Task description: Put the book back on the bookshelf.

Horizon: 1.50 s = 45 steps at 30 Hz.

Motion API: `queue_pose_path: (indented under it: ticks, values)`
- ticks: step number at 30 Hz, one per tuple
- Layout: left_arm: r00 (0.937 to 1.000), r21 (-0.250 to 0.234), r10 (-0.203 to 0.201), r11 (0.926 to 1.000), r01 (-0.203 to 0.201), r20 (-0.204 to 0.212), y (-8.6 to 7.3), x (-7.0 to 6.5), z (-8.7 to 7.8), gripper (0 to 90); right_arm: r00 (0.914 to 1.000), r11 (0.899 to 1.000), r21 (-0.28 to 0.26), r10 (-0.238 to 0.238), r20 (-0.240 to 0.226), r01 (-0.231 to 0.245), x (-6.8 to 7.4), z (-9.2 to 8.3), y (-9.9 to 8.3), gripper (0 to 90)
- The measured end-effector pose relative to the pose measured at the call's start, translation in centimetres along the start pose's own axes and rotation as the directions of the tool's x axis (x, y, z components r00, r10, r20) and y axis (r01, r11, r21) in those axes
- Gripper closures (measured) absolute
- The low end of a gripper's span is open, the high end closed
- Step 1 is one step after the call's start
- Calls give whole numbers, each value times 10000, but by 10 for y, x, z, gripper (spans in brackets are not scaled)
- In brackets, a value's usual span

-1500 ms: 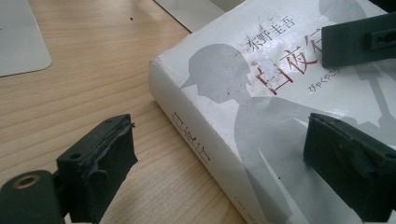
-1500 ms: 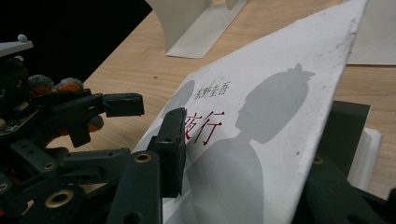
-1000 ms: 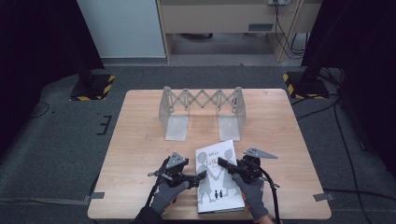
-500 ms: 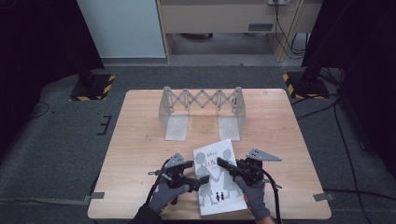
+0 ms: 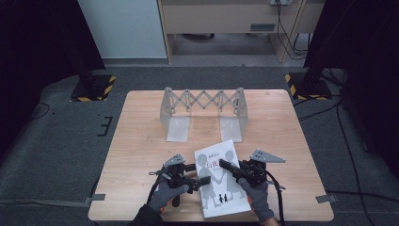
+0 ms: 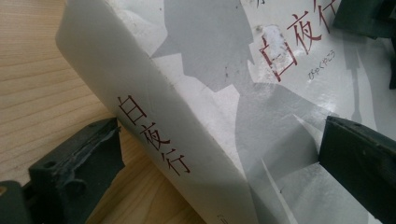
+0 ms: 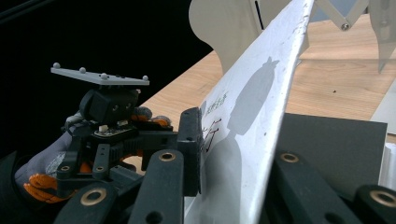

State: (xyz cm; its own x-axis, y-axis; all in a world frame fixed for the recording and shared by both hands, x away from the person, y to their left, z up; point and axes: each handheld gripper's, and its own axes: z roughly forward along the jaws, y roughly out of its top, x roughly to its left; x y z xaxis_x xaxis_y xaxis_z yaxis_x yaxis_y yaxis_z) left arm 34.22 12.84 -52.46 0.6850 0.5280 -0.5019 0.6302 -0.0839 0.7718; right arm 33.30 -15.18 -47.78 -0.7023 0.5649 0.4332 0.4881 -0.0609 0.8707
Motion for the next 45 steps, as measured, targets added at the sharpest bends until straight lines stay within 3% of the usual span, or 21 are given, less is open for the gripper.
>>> queue_pose_path:
  ticks: [5, 9, 12, 15, 17, 20, 24, 28, 34, 39, 42, 45]
  values:
    - [9999, -52, -17, 10000, 17, -109, -1, -2, 0, 0, 10000, 10000, 48, 49, -40, -49, -1, 0, 1, 738]
    - [9985, -193, 318, 9993, -326, -441, -1, -6, 0, 0, 9998, 9998, 71, 173, -9, -173, -3, 0, 0, 738]
    - [9983, -249, 361, 9990, -372, -453, -1, -6, 0, 0, 9997, 9997, 60, 244, -10, -244, -5, 0, 0, 738]
    - [9996, -215, 53, 9998, -60, -294, -2, -5, 0, 0, 9998, 9998, 35, 188, -44, -187, -3, -1, 0, 740]
    - [9993, -115, -364, 9993, 364, 27, -3, -3, 1, 0, 9999, 10000, -33, 91, -116, -91, -2, -2, 0, 741]
    - [9983, 67, -426, 9991, 423, 407, -4, -4, 5, 0, 9997, 10000, -49, 21, -259, -22, -2, -2, 1, 741]
    - [9979, 158, -553, 9984, 548, 327, -4, -3, 7, 0, 9991, 9995, 42, 327, -279, -326, -7, -1, -1, 739]
    - [9978, 368, -641, 9973, 635, 146, -3, -2, 9, 0, 9989, 9982, 377, 462, -53, -460, -12, 2, -1, 710]
    - [9977, 633, -679, 9957, 681, -52, -4, 1, 10, 27, 9973, 9948, 980, 200, 702, -269, -17, 6, -4, 629]
    - [9949, 877, -991, 9911, 1002, -170, -5, 4, 14, 34, 9953, 9875, 1576, -110, 958, -42, -22, 10, -7, 529]
    - [9923, 1018, -1220, 9871, 1237, -234, -7, 5, 16, 37, 9930, 9780, 2084, -275, 1146, 30, -24, 13, -10, 448]
    - [9924, 995, -1197, 9875, 1219, -282, -7, 4, 17, 40, 9907, 9720, 2347, -267, 1336, -54, -25, 14, -12, 398]
